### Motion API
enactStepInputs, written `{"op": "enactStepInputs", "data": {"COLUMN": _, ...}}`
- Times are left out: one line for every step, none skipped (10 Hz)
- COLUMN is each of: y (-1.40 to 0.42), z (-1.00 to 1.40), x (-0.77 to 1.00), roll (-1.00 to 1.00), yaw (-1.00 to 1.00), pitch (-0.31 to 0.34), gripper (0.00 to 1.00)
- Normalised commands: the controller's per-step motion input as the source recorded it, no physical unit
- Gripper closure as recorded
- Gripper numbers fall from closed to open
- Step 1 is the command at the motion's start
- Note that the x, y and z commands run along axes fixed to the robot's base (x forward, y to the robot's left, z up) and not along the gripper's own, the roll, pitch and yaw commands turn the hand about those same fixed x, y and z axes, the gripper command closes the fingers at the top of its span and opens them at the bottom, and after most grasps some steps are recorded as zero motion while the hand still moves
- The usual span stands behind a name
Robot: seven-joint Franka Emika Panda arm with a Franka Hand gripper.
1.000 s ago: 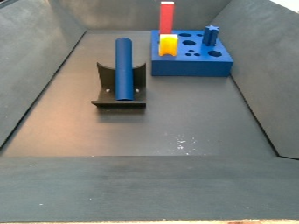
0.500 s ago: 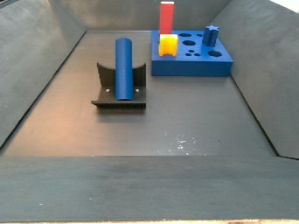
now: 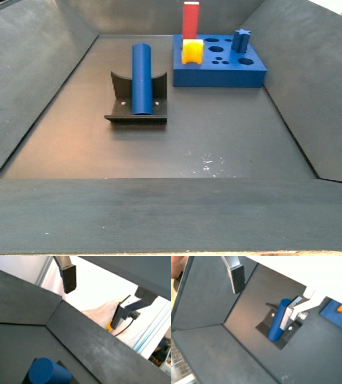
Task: Pick up the round object. Move up. Place the round object on the fixture. Regrasp the round object. Move to above the board. Insert the round object.
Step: Regrasp the round object.
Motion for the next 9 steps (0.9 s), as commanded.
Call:
{"op": "enactStepInputs", "data": {"y": -0.04, "z": 0.00, "x": 0.10, "roll": 0.29, "yaw": 0.23, "pitch": 0.118, "gripper": 0.00}}
{"op": "enactStepInputs", "data": {"y": -0.04, "z": 0.00, "x": 0.09, "roll": 0.20, "yaw": 0.24, "pitch": 0.077, "gripper": 0.00}}
{"op": "enactStepInputs", "data": {"y": -0.04, "z": 0.00, "x": 0.09, "roll": 0.18, "yaw": 0.23, "pitch": 0.051, "gripper": 0.00}}
{"op": "enactStepInputs", "data": {"y": -0.05, "z": -0.01, "x": 0.08, "roll": 0.15, "yaw": 0.21, "pitch": 0.007, "gripper": 0.00}}
{"op": "enactStepInputs", "data": {"y": 0.04, "z": -1.00, "x": 0.03, "roll": 0.04, "yaw": 0.19, "pitch": 0.079, "gripper": 0.00}}
{"op": "enactStepInputs", "data": {"y": 0.05, "z": -1.00, "x": 0.04, "roll": 0.04, "yaw": 0.16, "pitch": 0.069, "gripper": 0.00}}
{"op": "enactStepInputs", "data": {"y": 0.04, "z": -1.00, "x": 0.05, "roll": 0.03, "yaw": 0.16, "pitch": 0.028, "gripper": 0.00}}
{"op": "enactStepInputs", "data": {"y": 0.04, "z": -1.00, "x": 0.06, "roll": 0.04, "yaw": 0.15, "pitch": -0.026, "gripper": 0.00}}
{"op": "enactStepInputs", "data": {"y": 0.04, "z": -1.00, "x": 0.06, "roll": 0.04, "yaw": 0.14, "pitch": -0.047, "gripper": 0.00}}
